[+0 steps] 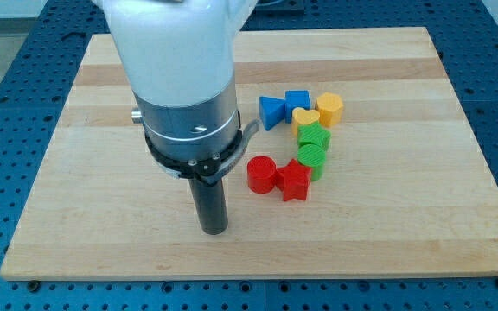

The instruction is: Place your arm at the top right side of the yellow hexagon

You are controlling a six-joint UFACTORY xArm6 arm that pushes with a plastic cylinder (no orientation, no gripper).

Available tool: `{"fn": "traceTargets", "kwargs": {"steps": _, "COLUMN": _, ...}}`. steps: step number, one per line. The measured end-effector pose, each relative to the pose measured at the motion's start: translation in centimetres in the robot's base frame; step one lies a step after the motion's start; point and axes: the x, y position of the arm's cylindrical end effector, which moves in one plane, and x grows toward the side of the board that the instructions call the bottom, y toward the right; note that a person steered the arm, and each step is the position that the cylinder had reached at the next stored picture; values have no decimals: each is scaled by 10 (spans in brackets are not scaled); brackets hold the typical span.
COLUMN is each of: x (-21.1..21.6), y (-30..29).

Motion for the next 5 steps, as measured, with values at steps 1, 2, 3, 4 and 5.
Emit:
{"fn": "traceTargets", "kwargs": {"steps": 1, "x": -1, "y": -13}}
{"fn": "traceTargets", "kwargs": {"steps": 2, "x": -15, "y": -116}}
{"fn": "traceTargets", "kwargs": {"steps": 3, "x": -71, "y": -133}}
{"fn": "traceTargets", "kwargs": {"steps": 4, "x": -144, "y": -126}}
{"fn": "traceTargets", "kwargs": {"steps": 5, "x": -232, "y": -74}}
